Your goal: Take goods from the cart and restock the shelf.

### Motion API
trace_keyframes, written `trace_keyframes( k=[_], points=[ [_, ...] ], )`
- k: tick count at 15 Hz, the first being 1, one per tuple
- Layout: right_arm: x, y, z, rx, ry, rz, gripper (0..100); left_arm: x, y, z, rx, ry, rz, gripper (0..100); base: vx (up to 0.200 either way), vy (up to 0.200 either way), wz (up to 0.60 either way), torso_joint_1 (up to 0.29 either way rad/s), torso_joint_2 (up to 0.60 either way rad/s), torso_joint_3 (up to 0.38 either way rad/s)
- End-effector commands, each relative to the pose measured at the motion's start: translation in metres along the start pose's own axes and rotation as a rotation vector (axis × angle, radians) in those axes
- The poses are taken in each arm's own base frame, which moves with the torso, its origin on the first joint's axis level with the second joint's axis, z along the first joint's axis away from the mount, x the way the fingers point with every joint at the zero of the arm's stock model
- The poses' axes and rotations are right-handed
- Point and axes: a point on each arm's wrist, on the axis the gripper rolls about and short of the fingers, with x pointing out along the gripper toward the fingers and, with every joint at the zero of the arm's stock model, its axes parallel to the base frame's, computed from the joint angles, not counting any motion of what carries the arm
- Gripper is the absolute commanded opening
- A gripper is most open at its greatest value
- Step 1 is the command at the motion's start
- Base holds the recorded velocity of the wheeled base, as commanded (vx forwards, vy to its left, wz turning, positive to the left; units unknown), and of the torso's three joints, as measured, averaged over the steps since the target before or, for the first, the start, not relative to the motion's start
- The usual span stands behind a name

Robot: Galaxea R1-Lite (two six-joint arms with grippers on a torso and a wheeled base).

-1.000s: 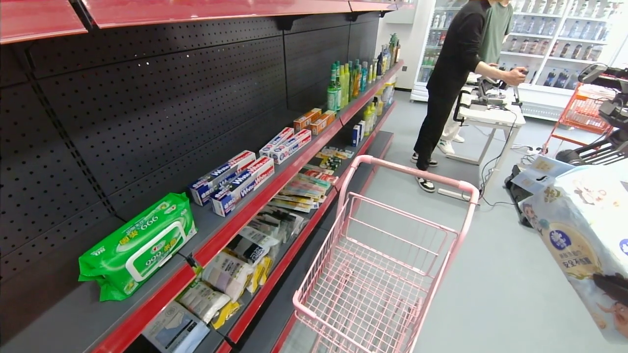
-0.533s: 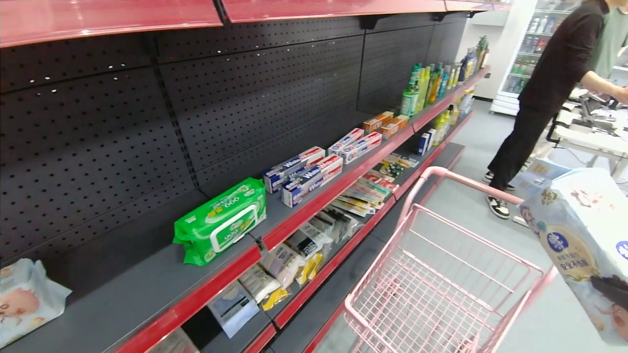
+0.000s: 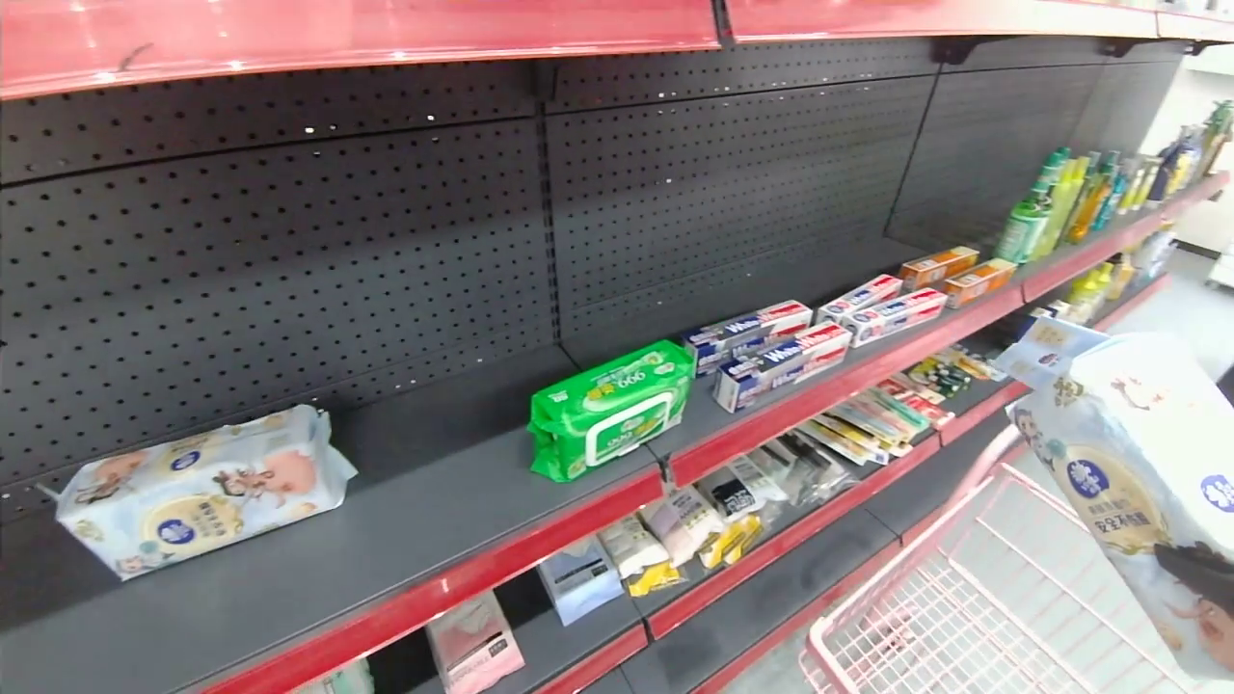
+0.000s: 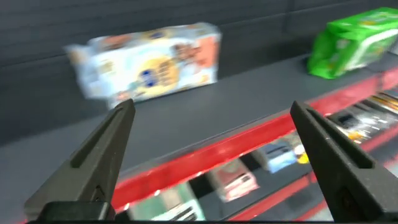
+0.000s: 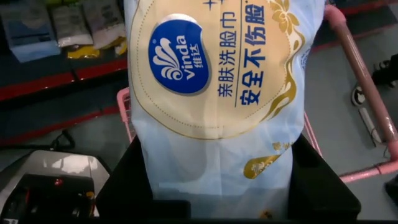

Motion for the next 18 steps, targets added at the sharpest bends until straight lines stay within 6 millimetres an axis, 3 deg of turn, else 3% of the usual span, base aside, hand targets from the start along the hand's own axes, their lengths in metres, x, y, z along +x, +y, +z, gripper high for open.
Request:
trace_keyframes(
  k=[1,5,18],
  points=[
    [0.001,0.000,0.000,-0.002,0.006,0.002,0,0.000,0.000,0.000,0.000,0.000,0.000,100,0.000,0.000,0.60,0.012,0.00,0.007],
    [0.001,0.000,0.000,-0.002,0.006,0.002,0,0.000,0.000,0.000,0.000,0.002,0.000,100,0.000,0.000,0.60,0.004,0.00,-0.001],
    [-0.017,0.001,-0.005,0.013,-0.087,0.017,0,0.001,0.000,0.001,0.051,0.014,0.008,100,0.000,0.000,0.00,0.000,0.00,0.000]
  ],
)
